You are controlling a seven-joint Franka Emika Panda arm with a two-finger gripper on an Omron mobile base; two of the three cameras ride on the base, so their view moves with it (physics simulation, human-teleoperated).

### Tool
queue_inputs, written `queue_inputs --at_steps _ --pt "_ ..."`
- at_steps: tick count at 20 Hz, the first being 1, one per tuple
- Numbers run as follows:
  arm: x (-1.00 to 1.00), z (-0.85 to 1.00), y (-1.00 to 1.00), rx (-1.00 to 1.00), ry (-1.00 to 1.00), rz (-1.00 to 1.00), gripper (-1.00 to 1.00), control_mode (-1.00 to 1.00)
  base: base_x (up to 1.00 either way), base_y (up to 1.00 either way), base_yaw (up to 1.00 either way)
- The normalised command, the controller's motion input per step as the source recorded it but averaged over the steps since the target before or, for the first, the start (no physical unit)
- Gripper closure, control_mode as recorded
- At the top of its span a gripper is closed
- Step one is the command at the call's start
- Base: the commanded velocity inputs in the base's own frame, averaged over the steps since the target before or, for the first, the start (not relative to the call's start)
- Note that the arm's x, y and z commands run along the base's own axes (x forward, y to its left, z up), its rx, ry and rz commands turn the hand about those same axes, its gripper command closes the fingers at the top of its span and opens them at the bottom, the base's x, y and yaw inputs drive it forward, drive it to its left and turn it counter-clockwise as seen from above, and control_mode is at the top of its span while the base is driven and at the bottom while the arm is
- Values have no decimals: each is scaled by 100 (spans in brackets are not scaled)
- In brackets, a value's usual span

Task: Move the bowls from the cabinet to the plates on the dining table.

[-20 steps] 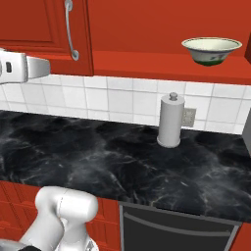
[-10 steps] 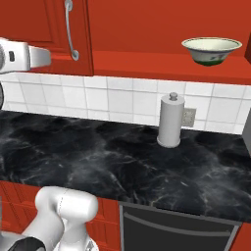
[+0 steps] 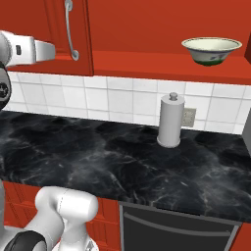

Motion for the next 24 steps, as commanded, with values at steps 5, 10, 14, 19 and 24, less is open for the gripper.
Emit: queue_inputs --at_steps 5,10,14,19,24 --pt "23 -1 0 0 -4 0 -100 -100 0 0 0" --pt "26 -5 0 0 -4 0 -100 -100 0 0 0" --pt "27 -4 0 0 -2 0 -100 -100 0 0 0" --pt "35 -1 -1 0 0 0 -100 -100 0 0 0" --pt "33 -4 0 0 0 0 -100 -100 0 0 0"
